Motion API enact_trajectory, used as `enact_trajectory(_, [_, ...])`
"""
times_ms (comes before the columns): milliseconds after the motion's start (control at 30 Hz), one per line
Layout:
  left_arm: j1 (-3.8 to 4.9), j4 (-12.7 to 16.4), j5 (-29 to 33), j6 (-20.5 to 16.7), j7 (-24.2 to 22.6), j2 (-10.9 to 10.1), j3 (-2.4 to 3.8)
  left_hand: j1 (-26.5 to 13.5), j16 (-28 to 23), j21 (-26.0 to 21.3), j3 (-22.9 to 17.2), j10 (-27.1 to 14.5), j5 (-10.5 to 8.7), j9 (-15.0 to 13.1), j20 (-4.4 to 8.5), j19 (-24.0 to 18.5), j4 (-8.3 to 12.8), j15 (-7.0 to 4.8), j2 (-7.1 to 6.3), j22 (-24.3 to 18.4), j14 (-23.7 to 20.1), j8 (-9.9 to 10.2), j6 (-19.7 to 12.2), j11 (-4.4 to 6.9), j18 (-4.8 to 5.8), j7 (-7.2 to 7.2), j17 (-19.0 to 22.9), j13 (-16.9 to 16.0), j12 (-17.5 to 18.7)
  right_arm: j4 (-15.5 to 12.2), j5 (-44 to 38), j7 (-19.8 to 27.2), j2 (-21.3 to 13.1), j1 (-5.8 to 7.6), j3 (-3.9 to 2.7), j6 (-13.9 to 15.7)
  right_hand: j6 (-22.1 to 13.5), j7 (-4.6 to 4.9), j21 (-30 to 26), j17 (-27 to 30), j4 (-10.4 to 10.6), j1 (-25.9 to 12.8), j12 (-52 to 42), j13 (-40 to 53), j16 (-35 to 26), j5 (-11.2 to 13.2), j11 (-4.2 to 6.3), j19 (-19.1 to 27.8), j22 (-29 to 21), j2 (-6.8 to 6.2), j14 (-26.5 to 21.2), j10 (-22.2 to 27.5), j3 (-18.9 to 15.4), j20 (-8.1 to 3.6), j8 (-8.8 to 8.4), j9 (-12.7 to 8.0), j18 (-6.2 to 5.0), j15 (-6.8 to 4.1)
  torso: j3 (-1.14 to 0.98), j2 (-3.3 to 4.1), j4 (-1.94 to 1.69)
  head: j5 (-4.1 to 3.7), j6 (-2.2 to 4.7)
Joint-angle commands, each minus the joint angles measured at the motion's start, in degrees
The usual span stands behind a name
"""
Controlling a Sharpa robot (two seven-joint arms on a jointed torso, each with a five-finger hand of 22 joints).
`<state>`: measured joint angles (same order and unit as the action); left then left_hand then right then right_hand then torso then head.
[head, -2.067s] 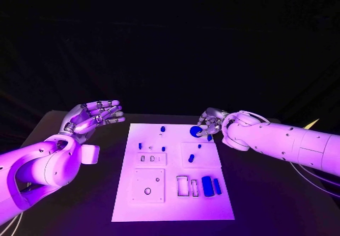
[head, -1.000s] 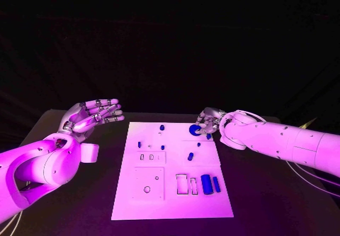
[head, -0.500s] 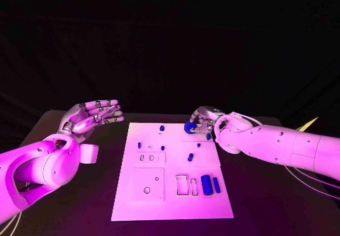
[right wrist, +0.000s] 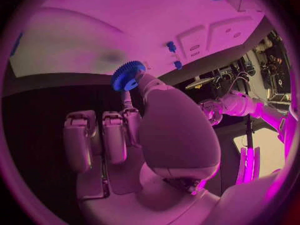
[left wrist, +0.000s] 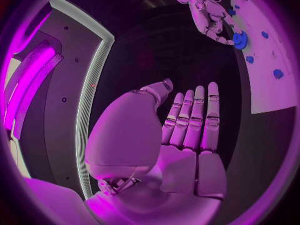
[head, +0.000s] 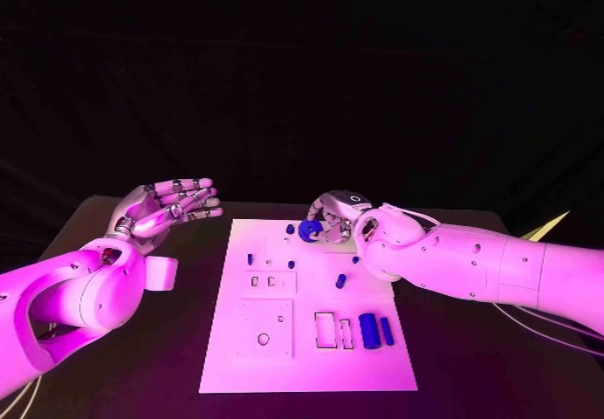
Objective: Assemble the parts on the task board
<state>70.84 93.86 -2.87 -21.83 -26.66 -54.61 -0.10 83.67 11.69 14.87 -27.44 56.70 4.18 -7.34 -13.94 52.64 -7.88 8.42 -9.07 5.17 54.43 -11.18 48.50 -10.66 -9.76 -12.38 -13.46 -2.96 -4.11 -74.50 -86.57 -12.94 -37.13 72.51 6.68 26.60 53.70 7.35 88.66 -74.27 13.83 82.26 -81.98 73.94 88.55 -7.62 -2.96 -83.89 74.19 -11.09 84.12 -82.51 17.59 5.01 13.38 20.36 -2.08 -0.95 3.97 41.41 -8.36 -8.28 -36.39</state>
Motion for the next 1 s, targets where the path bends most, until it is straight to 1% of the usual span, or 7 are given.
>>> enact_trajectory(33, [0.07,0.1,0.0,0.2,0.0,0.2,0.05,-1.0,-0.8,1.1,-0.5,-0.6,0.01,-0.7,0.03,0.8,0.8,0.17,-0.72,0.9,-0.5,-0.2,-0.7,-0.20,-0.52,-0.69,-0.9,-0.8,0.5,0.5,-1.4,-0.5,1.6,0.04,0.04,0.4,2.6,-0.11,1.3,-13.9,-0.2,-0.6,-1.4,10.4,0.8,-0.5,0.44,-6.1,15.8,0.54,5.5,-2.9,3.9,-0.41,0.87,1.7,2.08,-0.51,0.03,0.06,-0.12,0.33,-0.01])
enact_trajectory(200, [0.08,0.1,0.0,0.1,0.0,0.3,0.05,-1.0,-0.8,1.1,-0.5,-0.6,0.01,-0.7,0.03,0.8,0.8,0.17,-0.72,0.9,-0.5,-0.2,-0.7,-0.20,-0.52,-0.69,-0.9,-0.8,0.5,1.7,-2.2,-0.7,3.9,0.03,0.11,0.6,2.6,-0.11,1.3,-13.9,-0.2,-0.7,-1.3,10.4,0.8,-0.5,0.45,-6.1,15.8,0.53,5.5,-2.9,4.0,-0.41,0.86,1.7,2.08,-0.52,0.09,0.01,-0.13,0.58,-0.15])
enact_trajectory(300, [0.08,0.1,0.0,0.1,0.0,0.4,0.05,-1.0,-0.8,1.1,-0.5,-0.6,0.01,-0.7,0.03,0.8,0.8,0.17,-0.72,0.9,-0.5,-0.2,-0.7,-0.20,-0.52,-0.69,-0.9,-0.8,0.5,2.6,-2.4,-0.7,5.2,-0.05,0.19,0.5,2.6,-0.11,1.3,-13.9,-0.2,-0.7,-1.3,10.4,0.8,-0.5,0.45,-6.1,15.8,0.53,5.5,-2.9,4.0,-0.41,0.86,1.7,2.08,-0.52,0.03,0.05,-0.13,0.74,-0.18])
enact_trajectory(400, [0.08,0.1,0.0,0.2,0.0,0.4,0.05,-1.0,-0.8,1.1,-0.5,-0.6,0.01,-0.7,0.03,0.8,0.8,0.17,-0.72,0.9,-0.5,-0.2,-0.7,-0.20,-0.52,-0.69,-0.9,-0.8,0.5,3.6,-2.5,-0.7,6.3,-0.18,0.29,0.5,2.6,-0.11,1.3,-13.9,-0.2,-0.7,-1.3,10.4,0.8,-0.5,0.45,-6.1,15.8,0.53,5.5,-2.9,4.0,-0.41,0.86,1.7,2.08,-0.52,0.06,0.03,-0.25,0.81,-0.27])
enact_trajectory(567, [0.09,0.2,0.0,0.2,0.0,0.6,0.05,-1.0,-0.8,1.1,-0.5,-0.6,0.01,-0.7,0.03,0.8,0.8,0.17,-0.72,0.9,-0.5,-0.2,-0.7,-0.20,-0.52,-0.69,-0.9,-0.8,0.5,5.1,-2.6,-0.7,7.9,-0.45,0.46,0.1,2.6,-0.10,1.3,-13.9,-0.2,-0.8,-1.3,10.4,0.8,-0.5,0.46,-6.1,15.8,0.50,5.5,-2.9,4.1,-0.42,0.82,1.7,2.08,-0.52,0.02,0.06,-0.12,0.99,-0.44])
enact_trajectory(600, [0.09,0.2,0.0,0.2,0.0,0.6,0.05,-1.0,-0.8,1.1,-0.5,-0.6,0.01,-0.7,0.03,0.8,0.8,0.17,-0.72,0.9,-0.5,-0.2,-0.7,-0.20,-0.52,-0.69,-0.9,-0.8,0.5,5.3,-2.6,-0.8,8.1,-0.50,0.49,0.0,2.6,-0.10,1.3,-13.9,-0.2,-0.8,-1.3,10.4,0.8,-0.5,0.46,-6.1,15.8,0.50,5.5,-2.9,4.1,-0.42,0.82,1.7,2.08,-0.52,-0.01,0.07,-0.04,1.09,-0.44])
enact_trajectory(1000, [0.09,0.2,-0.1,0.1,0.0,0.6,0.06,-0.9,-0.9,1.2,-0.6,-0.7,0.00,-0.7,0.01,0.7,1.0,0.18,-0.69,0.9,-0.5,-0.2,-0.8,-0.21,-0.52,-0.71,-1.1,-0.8,0.5,6.6,-2.5,-0.7,9.3,-1.17,0.73,-1.7,2.5,-0.08,1.3,-13.9,-0.2,-1.0,-1.3,10.4,0.8,-0.5,0.44,-6.1,15.8,0.35,5.5,-2.9,4.2,-0.43,0.72,1.6,2.08,-0.53,-0.07,0.08,0.06,1.28,-0.68])
